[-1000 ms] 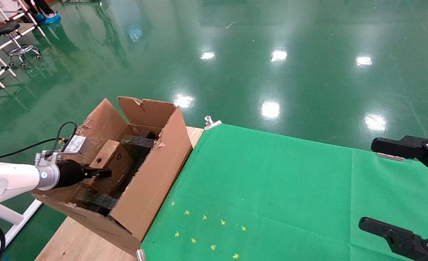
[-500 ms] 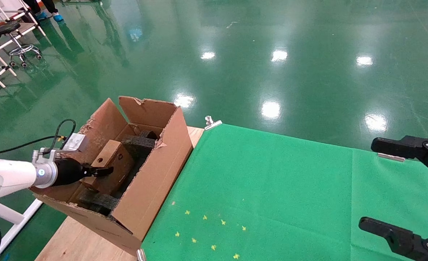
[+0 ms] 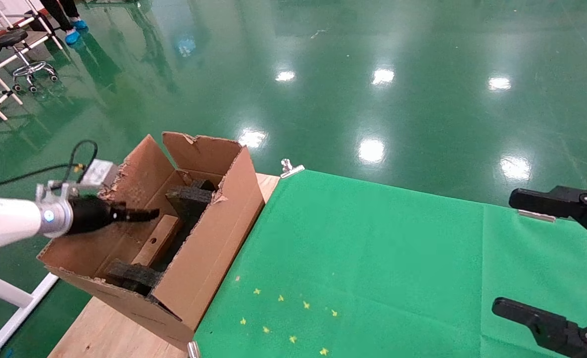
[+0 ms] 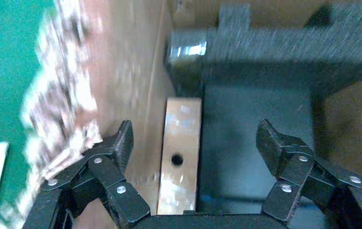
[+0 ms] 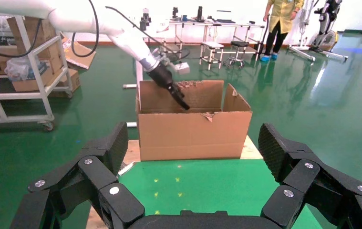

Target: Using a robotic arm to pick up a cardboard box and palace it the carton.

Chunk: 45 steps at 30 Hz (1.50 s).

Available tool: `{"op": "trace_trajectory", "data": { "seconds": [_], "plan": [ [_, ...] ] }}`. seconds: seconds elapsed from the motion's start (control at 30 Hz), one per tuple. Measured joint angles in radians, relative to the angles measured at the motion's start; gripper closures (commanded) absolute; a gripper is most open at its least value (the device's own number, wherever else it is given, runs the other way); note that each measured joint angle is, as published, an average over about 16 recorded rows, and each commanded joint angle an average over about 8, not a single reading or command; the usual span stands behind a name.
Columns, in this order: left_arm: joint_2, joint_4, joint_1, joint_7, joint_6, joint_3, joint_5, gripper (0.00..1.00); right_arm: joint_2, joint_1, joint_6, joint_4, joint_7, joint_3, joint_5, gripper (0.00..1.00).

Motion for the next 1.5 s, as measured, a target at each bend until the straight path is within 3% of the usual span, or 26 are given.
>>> {"op": "trace_trajectory", "data": {
  "seconds": [0.4,0.77,1.03,1.5],
  "plan": [
    [-0.048,-0.152,-0.125,-0.102,0.274,-0.042,-0.079,0.00,0.000,0.000,0.000,0.000,0.000,0.000,0.000,0.00],
    [-0.053,-0.280,-0.155,-0.252,0.564,-0.103,-0.218,0.00,0.000,0.000,0.000,0.000,0.000,0.000,0.000,0.00],
    [-0.049,-0.312,-0.143,-0.277,0.615,-0.120,-0.259,0.00,0.000,0.000,0.000,0.000,0.000,0.000,0.000,0.00],
    [-0.060,-0.465,-0.038,-0.203,0.610,-0.151,-0.343,0.00,0.000,0.000,0.000,0.000,0.000,0.000,0.000,0.00]
  ]
}}
